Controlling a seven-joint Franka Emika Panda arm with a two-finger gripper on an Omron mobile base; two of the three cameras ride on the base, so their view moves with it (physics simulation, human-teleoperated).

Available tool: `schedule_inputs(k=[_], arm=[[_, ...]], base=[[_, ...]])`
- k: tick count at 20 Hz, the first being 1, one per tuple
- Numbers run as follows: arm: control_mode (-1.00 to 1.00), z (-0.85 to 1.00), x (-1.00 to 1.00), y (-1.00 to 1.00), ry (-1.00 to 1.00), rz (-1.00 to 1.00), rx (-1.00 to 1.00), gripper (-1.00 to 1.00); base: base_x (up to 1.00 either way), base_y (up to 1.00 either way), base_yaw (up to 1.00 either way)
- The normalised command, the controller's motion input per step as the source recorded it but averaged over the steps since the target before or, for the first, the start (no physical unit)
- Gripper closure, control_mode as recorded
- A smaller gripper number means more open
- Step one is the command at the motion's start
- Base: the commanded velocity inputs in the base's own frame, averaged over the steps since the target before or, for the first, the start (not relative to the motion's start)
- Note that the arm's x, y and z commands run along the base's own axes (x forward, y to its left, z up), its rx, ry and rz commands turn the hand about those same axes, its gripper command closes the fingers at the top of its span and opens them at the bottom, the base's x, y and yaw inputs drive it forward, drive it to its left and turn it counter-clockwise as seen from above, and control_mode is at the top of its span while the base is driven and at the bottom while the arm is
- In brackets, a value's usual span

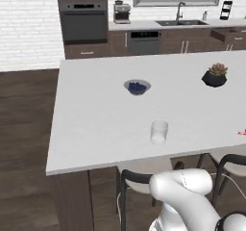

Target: Take a straw from the drawer in front and place it inside the glass cup on the dining counter.

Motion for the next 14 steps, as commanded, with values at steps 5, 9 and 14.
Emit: schedule_inputs(k=[5, 9, 14], arm=[[1.00, 0.00, 0.00, 0.00, 0.00, 0.00, 0.00, 1.00], [1.00, 0.00, 0.00, 0.00, 0.00, 0.00, 0.00, 1.00], [1.00, 0.00, 0.00, 0.00, 0.00, 0.00, 0.00, 1.00]], base=[[0.59, -0.08, 0.37], [0.62, -0.10, 0.33], [0.66, -0.05, 0.31]])
